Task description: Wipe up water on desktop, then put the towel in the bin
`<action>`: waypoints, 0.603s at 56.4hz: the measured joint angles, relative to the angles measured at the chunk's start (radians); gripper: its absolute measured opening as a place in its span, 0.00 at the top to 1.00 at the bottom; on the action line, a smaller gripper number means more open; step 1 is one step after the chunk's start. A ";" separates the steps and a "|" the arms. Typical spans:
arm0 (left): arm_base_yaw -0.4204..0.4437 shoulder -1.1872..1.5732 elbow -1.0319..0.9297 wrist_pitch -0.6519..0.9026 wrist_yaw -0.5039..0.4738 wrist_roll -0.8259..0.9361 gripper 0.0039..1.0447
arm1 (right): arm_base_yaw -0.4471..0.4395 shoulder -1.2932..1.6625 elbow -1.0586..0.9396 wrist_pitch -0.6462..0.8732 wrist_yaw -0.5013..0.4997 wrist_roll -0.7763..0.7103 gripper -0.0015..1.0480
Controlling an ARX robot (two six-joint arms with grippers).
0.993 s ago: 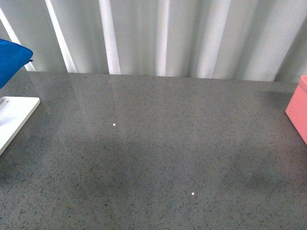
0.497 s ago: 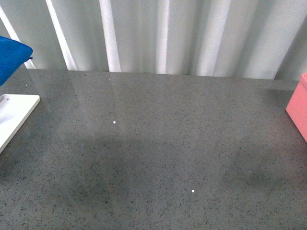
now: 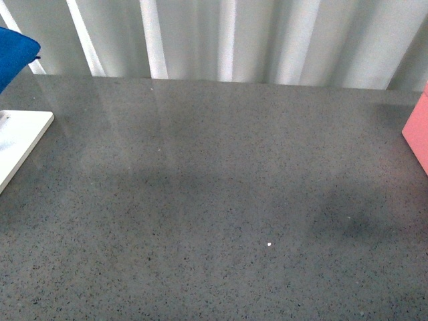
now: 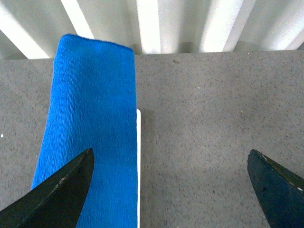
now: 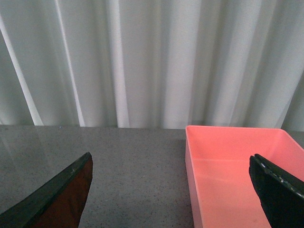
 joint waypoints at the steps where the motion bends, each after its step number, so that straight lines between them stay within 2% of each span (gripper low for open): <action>1: 0.000 0.025 0.023 0.003 -0.006 0.006 0.06 | 0.000 0.000 0.000 0.000 0.000 0.000 0.07; 10: 0.006 0.178 0.148 -0.008 -0.042 0.035 0.06 | 0.000 0.000 0.000 0.000 0.000 0.000 0.07; 15: 0.021 0.255 0.208 -0.066 -0.037 0.038 0.06 | 0.000 0.000 0.000 0.000 0.000 0.000 0.07; 22: 0.039 0.318 0.231 -0.061 -0.079 0.058 0.06 | 0.000 0.000 0.000 0.000 0.000 0.000 0.07; 34: 0.076 0.378 0.284 -0.072 -0.084 0.075 0.06 | 0.000 0.000 0.000 0.000 0.000 0.000 0.07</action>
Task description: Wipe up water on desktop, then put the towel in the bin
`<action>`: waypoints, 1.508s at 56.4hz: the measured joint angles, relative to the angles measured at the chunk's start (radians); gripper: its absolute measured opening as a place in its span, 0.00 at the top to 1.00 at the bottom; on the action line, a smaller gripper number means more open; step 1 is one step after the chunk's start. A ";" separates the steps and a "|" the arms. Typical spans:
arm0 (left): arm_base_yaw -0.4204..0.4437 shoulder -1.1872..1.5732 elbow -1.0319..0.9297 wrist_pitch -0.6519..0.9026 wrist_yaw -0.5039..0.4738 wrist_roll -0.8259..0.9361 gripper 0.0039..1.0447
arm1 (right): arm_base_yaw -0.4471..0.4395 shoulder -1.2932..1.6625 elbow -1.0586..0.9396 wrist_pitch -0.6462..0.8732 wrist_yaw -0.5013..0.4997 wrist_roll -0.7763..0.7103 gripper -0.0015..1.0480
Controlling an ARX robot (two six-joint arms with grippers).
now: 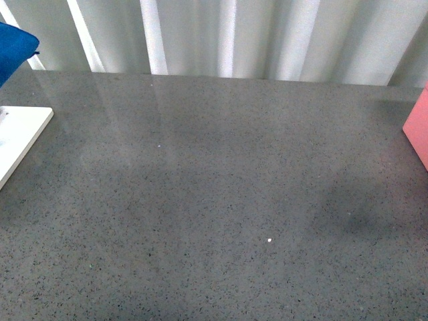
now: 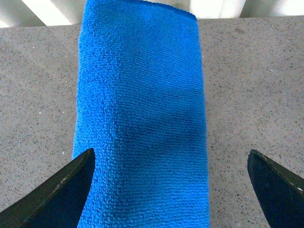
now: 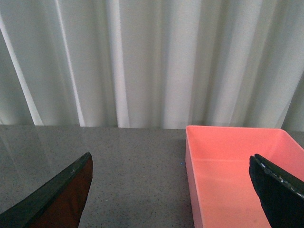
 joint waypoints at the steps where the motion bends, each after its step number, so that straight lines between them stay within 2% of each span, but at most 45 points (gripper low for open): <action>1: 0.002 0.002 0.002 0.001 0.000 0.000 0.06 | 0.000 0.000 0.000 0.000 0.000 0.000 0.07; 22: 0.018 0.069 0.043 0.095 0.023 0.072 0.06 | 0.000 0.000 0.000 0.000 0.000 0.000 0.07; 41: 0.019 0.133 0.080 0.065 -0.005 0.099 0.06 | 0.000 0.000 0.000 0.000 0.000 0.000 0.07; 73: 0.055 0.172 0.087 0.021 0.018 0.021 0.06 | 0.000 0.000 0.000 0.000 0.000 0.000 0.07; 85: 0.071 0.171 0.068 0.035 0.023 0.021 0.44 | 0.000 0.000 0.000 0.000 0.000 0.000 0.07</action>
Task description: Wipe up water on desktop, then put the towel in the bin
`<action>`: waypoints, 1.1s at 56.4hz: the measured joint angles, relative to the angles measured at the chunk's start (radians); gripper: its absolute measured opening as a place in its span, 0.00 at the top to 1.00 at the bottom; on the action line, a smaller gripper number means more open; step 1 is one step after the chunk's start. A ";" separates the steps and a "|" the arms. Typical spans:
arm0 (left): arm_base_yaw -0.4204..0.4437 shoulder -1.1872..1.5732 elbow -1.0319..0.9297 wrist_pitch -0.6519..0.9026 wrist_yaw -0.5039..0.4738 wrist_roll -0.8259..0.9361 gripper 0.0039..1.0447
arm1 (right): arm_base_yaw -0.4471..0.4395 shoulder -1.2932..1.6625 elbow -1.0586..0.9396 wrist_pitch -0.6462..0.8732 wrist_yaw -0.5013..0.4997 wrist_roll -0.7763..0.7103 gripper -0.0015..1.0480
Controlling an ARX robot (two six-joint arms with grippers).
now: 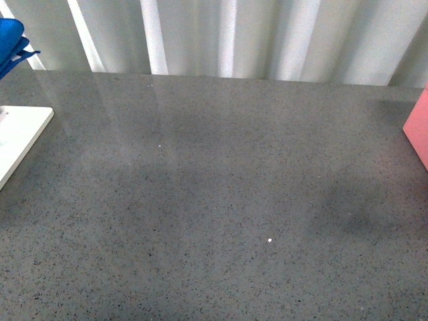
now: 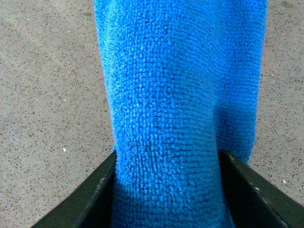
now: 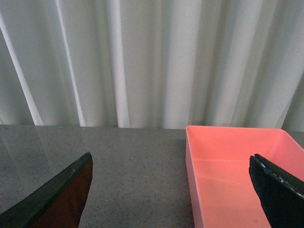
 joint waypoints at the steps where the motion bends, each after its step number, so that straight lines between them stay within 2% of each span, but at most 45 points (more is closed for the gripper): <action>1: 0.003 -0.001 -0.002 0.000 0.000 0.000 0.49 | 0.000 0.000 0.000 0.000 0.000 0.000 0.07; 9: 0.013 -0.020 -0.010 -0.002 0.013 -0.003 0.73 | 0.000 0.000 0.000 0.000 0.000 0.000 0.07; 22: -0.004 -0.121 -0.035 0.045 0.081 -0.008 0.93 | 0.000 0.000 0.000 0.000 0.000 0.000 0.07; 35: -0.086 -0.320 -0.079 0.072 0.244 -0.102 0.95 | 0.000 0.000 0.000 0.000 0.000 0.000 0.07; 43: -0.205 -0.447 -0.160 0.104 0.378 -0.235 0.95 | 0.000 0.000 0.000 0.000 0.000 0.000 0.07; 50: -0.300 -0.499 -0.232 0.170 0.448 -0.350 0.95 | 0.000 0.000 0.000 0.000 0.000 0.000 0.07; 57: -0.404 -0.533 -0.279 0.243 0.452 -0.454 0.95 | 0.000 0.000 0.000 0.000 0.000 0.000 0.07; 62: -0.486 -0.535 -0.288 0.270 0.416 -0.492 0.95 | 0.000 0.000 0.000 0.000 0.000 0.000 0.07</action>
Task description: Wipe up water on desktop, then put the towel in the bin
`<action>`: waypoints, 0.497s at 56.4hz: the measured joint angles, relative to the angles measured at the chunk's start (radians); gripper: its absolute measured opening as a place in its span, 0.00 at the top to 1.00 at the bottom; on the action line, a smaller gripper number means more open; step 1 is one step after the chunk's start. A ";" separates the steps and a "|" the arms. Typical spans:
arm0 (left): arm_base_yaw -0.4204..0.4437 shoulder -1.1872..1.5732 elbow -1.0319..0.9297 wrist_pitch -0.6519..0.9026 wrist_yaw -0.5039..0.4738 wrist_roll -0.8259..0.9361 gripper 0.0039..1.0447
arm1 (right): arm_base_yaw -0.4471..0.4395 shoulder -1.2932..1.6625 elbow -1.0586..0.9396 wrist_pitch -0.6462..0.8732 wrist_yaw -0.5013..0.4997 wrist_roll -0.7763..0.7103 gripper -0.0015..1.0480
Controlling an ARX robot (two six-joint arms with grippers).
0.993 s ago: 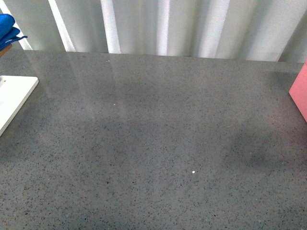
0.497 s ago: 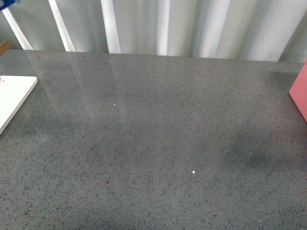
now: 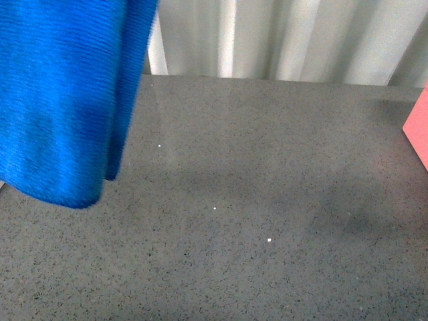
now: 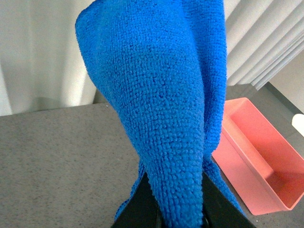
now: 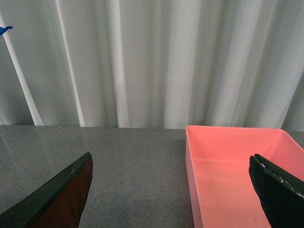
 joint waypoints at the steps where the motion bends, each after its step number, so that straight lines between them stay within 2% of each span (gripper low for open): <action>1: -0.015 0.001 0.000 0.000 -0.013 -0.004 0.95 | 0.000 0.000 0.000 0.000 0.000 0.000 0.07; 3: -0.029 0.002 -0.001 0.000 -0.019 -0.008 0.95 | 0.003 0.008 0.004 -0.014 0.012 0.007 0.07; 5: -0.039 0.004 -0.001 0.000 -0.021 -0.010 0.95 | 0.009 0.052 0.041 -0.113 0.041 0.026 0.07; 8: -0.044 0.006 -0.002 0.000 -0.021 -0.014 0.95 | 0.000 0.167 0.104 -0.234 0.031 0.033 0.07; 12: -0.044 0.005 -0.003 0.000 -0.027 -0.018 0.95 | -0.092 0.402 0.183 -0.187 -0.148 0.057 0.07; 15: -0.044 0.007 -0.003 0.000 -0.031 -0.021 0.95 | -0.164 0.569 0.246 -0.072 -0.356 0.106 0.07; 17: -0.043 0.008 -0.003 0.000 -0.031 -0.024 0.95 | -0.173 0.652 0.277 -0.004 -0.454 0.116 0.07; 22: -0.040 0.007 -0.003 0.000 -0.031 -0.025 0.95 | -0.103 0.900 0.339 0.198 -0.758 0.152 0.07; 24: -0.041 0.007 -0.003 0.000 -0.031 -0.025 0.95 | -0.064 0.976 0.345 0.276 -0.822 0.193 0.07; 28: -0.043 0.007 -0.003 0.000 -0.031 -0.025 0.95 | 0.018 1.090 0.360 0.394 -0.831 0.240 0.07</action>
